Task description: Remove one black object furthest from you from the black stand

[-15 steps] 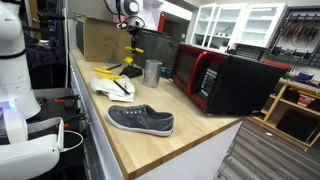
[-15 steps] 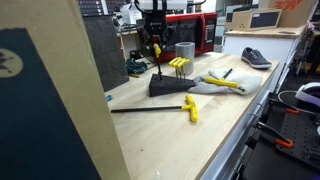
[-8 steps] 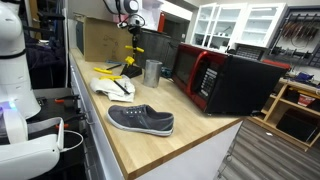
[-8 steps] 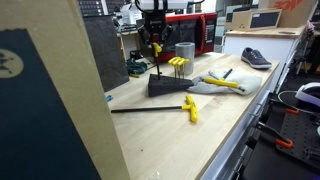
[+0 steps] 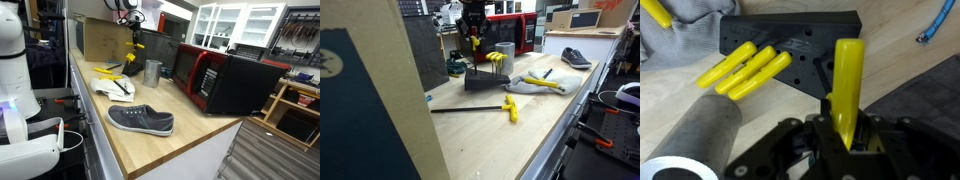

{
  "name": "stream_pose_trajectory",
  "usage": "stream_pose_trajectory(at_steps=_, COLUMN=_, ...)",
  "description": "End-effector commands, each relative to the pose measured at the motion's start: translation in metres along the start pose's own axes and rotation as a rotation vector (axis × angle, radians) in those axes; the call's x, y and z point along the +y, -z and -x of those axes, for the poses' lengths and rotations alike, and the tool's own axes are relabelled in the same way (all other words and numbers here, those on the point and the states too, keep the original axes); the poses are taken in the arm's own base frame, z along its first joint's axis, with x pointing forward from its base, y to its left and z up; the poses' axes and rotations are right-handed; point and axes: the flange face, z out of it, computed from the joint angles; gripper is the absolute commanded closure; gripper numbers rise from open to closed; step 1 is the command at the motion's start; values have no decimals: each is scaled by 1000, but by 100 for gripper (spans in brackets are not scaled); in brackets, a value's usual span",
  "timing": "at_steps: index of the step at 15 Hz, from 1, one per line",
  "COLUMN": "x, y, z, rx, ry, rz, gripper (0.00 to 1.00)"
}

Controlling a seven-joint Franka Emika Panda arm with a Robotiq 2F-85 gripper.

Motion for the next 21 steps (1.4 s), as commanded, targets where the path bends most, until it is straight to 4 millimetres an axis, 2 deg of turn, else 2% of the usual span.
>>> stream_pose_trajectory(at_steps=1, x=-5, y=14, z=1, rx=25, ry=-42, rz=-65, gripper=95)
stream_pose_trajectory(at_steps=4, x=-4, y=7, z=4, rx=18, ry=-74, rz=-101, gripper=95)
stream_pose_trajectory(at_steps=10, x=12, y=-20, z=15, rx=23, ry=-91, rz=-123, gripper=95)
stream_pose_trajectory(at_steps=16, x=21, y=-3, z=15, rx=43, ry=-115, rz=-165, gripper=95)
stream_pose_trajectory(at_steps=21, x=21, y=-20, z=19, rx=-59, ry=-217, rz=-105, gripper=95)
